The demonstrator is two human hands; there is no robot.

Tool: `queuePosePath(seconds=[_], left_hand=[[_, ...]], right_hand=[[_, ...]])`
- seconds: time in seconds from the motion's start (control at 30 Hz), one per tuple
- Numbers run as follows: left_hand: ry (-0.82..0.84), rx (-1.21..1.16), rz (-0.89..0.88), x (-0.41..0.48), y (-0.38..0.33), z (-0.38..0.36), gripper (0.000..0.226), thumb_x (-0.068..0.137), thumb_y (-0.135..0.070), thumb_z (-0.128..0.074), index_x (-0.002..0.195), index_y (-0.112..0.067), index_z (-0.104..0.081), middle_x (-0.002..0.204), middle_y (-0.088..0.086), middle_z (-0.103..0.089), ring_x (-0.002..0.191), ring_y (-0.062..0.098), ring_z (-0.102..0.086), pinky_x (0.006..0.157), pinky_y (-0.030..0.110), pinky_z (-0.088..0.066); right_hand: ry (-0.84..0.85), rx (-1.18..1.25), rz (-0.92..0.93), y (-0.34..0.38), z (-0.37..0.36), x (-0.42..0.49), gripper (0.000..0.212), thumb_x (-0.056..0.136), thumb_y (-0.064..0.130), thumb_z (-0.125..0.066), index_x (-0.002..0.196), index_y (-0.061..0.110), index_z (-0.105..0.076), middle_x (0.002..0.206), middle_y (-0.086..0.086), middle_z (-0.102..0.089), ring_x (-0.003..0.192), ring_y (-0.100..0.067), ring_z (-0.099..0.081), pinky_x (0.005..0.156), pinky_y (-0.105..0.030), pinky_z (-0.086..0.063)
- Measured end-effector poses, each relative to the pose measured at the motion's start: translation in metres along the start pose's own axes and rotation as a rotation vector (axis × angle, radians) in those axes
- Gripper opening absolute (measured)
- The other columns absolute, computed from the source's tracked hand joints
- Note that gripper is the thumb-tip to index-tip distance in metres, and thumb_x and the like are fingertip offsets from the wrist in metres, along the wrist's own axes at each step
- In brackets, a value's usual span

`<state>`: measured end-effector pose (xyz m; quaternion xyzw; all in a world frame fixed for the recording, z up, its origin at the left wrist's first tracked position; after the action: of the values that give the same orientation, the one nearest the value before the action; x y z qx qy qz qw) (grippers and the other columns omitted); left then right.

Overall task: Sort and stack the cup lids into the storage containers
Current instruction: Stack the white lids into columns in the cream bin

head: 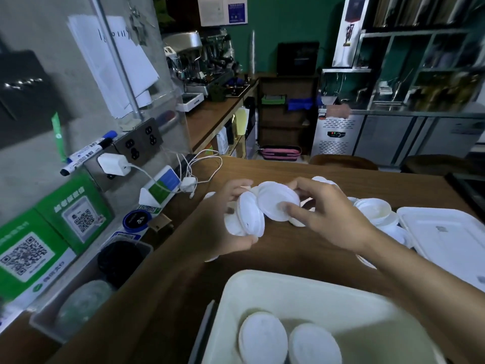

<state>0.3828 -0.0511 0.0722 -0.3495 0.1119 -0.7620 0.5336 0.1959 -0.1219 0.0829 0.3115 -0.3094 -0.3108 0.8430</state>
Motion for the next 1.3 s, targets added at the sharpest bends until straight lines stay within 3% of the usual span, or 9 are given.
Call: queuePosePath(seconds=[0.17,0.33,0.53,0.63,0.73,1.03,1.13,1.23,1.3], left_hand=[[0.098,-0.042,-0.129,-0.023,-0.063,-0.006,0.095,0.068,-0.048,-0.086,0.145,-0.026,-0.036,0.138,-0.015,-0.054,0.123,0.013,-0.063,0.093,0.022,-0.059],[0.268,-0.141,0.005,-0.054,-0.08,-0.028,0.09,0.063,-0.053,-0.092,0.136,-0.038,-0.042,0.129,-0.027,-0.059,0.12,0.0,-0.062,0.089,0.02,-0.058],[0.414,-0.014,0.065,-0.09,-0.094,-0.054,0.067,0.063,-0.049,-0.094,0.119,-0.041,-0.056,0.117,-0.027,-0.061,0.111,-0.005,-0.058,0.083,0.011,-0.048],[0.617,0.079,0.177,-0.104,-0.091,-0.072,0.066,0.061,-0.06,-0.091,0.112,-0.044,-0.054,0.106,-0.02,-0.065,0.1,0.001,-0.059,0.082,0.033,-0.055],[0.767,0.184,0.266,-0.117,-0.091,-0.088,0.062,0.059,-0.069,-0.086,0.103,-0.046,-0.05,0.096,-0.015,-0.062,0.094,0.005,-0.056,0.077,0.037,-0.054],[0.93,0.296,0.291,-0.123,-0.107,-0.112,0.064,0.072,-0.057,-0.086,0.115,-0.038,-0.043,0.104,-0.016,-0.042,0.101,0.009,-0.049,0.067,0.027,-0.038],[0.968,0.333,0.256,-0.125,-0.108,-0.122,0.065,0.072,-0.058,-0.087,0.107,-0.038,-0.036,0.101,-0.015,-0.037,0.101,0.012,-0.047,0.063,0.026,-0.033],[0.988,0.345,0.228,-0.128,-0.106,-0.13,0.065,0.073,-0.057,-0.087,0.109,-0.036,-0.038,0.106,-0.014,-0.038,0.1,0.013,-0.046,0.063,0.028,-0.034],[1.004,0.35,0.225,-0.131,-0.103,-0.134,0.062,0.076,-0.053,-0.087,0.117,-0.031,-0.045,0.113,-0.011,-0.044,0.1,0.013,-0.048,0.063,0.028,-0.035]], right_hand=[[-0.057,0.114,-0.086,0.019,0.018,-0.068,0.013,0.097,0.015,-0.07,0.105,0.025,-0.072,0.095,0.007,-0.075,0.09,-0.012,-0.068,0.077,-0.026,-0.053],[-0.006,0.042,-0.192,0.022,0.019,-0.127,0.016,0.098,0.037,-0.067,0.112,0.028,-0.068,0.092,0.001,-0.073,0.084,-0.024,-0.068,0.08,-0.055,-0.055],[0.184,-0.148,-0.336,0.014,0.008,-0.17,0.018,0.097,0.039,-0.066,0.105,0.044,-0.051,0.089,0.012,-0.07,0.083,-0.009,-0.066,0.077,-0.04,-0.056],[0.37,-0.319,-0.431,0.008,-0.006,-0.181,0.014,0.098,0.04,-0.063,0.109,0.045,-0.054,0.097,0.017,-0.067,0.09,0.001,-0.061,0.08,-0.033,-0.055],[0.52,-0.41,-0.489,0.008,-0.018,-0.187,0.02,0.099,0.04,-0.062,0.119,0.044,-0.058,0.108,0.018,-0.06,0.097,0.005,-0.052,0.086,-0.029,-0.053],[0.67,-0.512,-0.573,-0.002,-0.039,-0.199,0.026,0.101,0.037,-0.06,0.126,0.044,-0.061,0.123,0.01,-0.056,0.115,-0.014,-0.058,0.089,-0.03,-0.047],[0.708,-0.516,-0.571,-0.008,-0.046,-0.201,0.029,0.102,0.034,-0.059,0.131,0.04,-0.061,0.128,0.004,-0.056,0.117,-0.016,-0.058,0.096,-0.032,-0.05],[0.728,-0.521,-0.563,-0.01,-0.049,-0.206,0.027,0.103,0.033,-0.059,0.129,0.038,-0.061,0.128,0.005,-0.058,0.116,-0.016,-0.059,0.083,-0.025,-0.05],[0.736,-0.515,-0.55,-0.014,-0.054,-0.207,0.027,0.102,0.034,-0.06,0.129,0.036,-0.06,0.128,0.004,-0.059,0.117,-0.018,-0.058,0.092,-0.031,-0.051]])
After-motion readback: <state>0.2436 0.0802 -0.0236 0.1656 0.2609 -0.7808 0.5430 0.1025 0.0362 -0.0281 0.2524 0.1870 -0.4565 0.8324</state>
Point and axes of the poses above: each hand's wrist, its own x-axis towards the middle knuckle, its own z-axis out of the back of the hand, y = z × x, the point moved 7 cm from there along x, towards the middle knuckle
